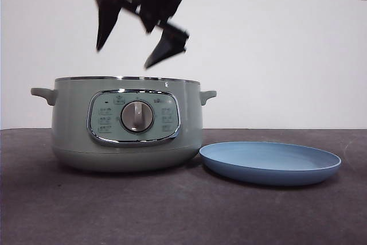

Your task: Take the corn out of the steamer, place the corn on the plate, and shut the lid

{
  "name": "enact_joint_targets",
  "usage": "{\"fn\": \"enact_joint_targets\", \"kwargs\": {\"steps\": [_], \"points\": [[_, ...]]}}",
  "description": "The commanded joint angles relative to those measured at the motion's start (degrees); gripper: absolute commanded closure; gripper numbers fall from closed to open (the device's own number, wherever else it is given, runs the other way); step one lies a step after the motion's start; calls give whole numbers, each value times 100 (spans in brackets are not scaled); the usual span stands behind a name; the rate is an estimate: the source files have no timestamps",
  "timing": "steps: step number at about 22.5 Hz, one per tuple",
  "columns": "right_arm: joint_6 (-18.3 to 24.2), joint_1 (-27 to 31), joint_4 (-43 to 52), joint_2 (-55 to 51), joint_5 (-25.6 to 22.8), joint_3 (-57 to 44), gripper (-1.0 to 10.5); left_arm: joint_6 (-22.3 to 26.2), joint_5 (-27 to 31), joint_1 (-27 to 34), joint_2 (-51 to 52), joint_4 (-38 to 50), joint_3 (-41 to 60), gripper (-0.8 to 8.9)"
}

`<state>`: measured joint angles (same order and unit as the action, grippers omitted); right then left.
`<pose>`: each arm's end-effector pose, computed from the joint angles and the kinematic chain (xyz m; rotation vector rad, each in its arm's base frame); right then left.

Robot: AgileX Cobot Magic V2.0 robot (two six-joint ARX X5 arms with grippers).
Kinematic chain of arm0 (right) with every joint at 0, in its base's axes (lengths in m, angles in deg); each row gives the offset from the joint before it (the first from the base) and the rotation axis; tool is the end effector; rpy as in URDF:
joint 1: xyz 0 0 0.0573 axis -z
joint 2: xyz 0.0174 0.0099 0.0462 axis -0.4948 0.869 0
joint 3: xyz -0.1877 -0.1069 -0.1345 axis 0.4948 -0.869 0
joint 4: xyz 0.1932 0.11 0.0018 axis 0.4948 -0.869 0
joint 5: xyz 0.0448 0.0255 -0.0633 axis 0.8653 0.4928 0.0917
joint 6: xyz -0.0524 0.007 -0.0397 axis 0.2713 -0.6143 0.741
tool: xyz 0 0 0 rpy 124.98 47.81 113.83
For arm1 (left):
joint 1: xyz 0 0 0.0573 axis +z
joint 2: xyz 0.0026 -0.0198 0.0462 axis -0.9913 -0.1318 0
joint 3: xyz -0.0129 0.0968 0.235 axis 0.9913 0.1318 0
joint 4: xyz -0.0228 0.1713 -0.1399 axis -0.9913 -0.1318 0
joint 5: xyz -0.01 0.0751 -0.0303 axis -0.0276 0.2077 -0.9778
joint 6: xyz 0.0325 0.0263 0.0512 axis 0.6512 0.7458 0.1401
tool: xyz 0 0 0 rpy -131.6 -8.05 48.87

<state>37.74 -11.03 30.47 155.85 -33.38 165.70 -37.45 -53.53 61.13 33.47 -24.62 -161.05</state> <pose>0.3465 0.3072 0.2738 -0.1419 0.8017 0.7788 0.0431 -0.0218 0.3808 0.0859 0.3796 -0.4676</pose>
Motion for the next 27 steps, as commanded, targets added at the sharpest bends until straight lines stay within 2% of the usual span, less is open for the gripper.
{"fn": "enact_joint_targets", "kwargs": {"steps": [1, 11, 14, 19, 23, 27], "points": [[46, -35, 33, 337, -232, 7, 380, -26, -13, -9, 68, 249, -105, 822], [-4, -101, 136, 1043, -326, 7, 401, -9, -20, -9, 68, 188, -105, 822], [-28, -109, 114, 1119, -428, 7, 505, -9, -20, -9, 68, 184, -105, 822], [-92, -109, 107, 1141, -396, 7, 967, -9, -20, -9, 68, 168, -105, 822], [-153, -109, 216, 927, -402, 9, 959, -11, -17, -9, 66, 168, -105, 822], [-153, -90, 151, -323, -450, 9, 959, -13, -22, -9, 66, 175, -105, 822]]}}
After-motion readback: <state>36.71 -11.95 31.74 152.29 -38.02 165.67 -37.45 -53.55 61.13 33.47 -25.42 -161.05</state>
